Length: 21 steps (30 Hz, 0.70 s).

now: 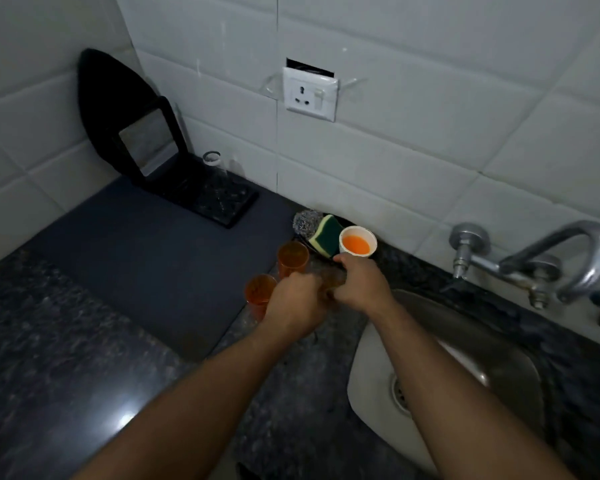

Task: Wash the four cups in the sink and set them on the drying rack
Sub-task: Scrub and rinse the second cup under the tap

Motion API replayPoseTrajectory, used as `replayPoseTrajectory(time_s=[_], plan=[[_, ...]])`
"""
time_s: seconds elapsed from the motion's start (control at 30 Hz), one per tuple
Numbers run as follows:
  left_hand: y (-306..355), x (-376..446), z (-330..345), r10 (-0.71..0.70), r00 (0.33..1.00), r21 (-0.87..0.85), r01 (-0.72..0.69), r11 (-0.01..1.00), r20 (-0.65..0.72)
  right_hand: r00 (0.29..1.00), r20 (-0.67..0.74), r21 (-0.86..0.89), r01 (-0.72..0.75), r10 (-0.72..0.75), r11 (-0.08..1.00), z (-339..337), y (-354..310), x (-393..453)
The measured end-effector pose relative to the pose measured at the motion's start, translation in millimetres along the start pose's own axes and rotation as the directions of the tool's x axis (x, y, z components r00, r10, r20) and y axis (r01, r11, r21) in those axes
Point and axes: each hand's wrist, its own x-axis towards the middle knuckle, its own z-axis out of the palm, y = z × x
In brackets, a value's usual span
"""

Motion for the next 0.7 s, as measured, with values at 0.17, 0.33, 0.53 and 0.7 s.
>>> replayPoseTrajectory(time_s=[0.17, 0.33, 0.53, 0.7], plan=[[-17, -7, 55, -0.145, 0.98, 0.048, 0.139, 0.989, 0.136, 0.996, 0.082, -0.026, -0.024, 0.026, 0.999, 37, 20, 13], [-38, -11, 96, -0.141, 0.971, 0.226, 0.096, 0.969, 0.192, 0.998, -0.037, 0.078, -0.041, 0.044, 0.996, 47, 26, 9], [-19, 3, 84, -0.112, 0.976, 0.275, 0.058, 0.96, 0.186, 0.969, -0.126, 0.227, -0.182, 0.214, 0.957, 35, 53, -37], [41, 34, 73, -0.012, 0.989, 0.176, -0.014, 0.984, 0.148, 0.907, -0.235, 0.302, -0.273, 0.348, 0.914, -2, 96, -92]])
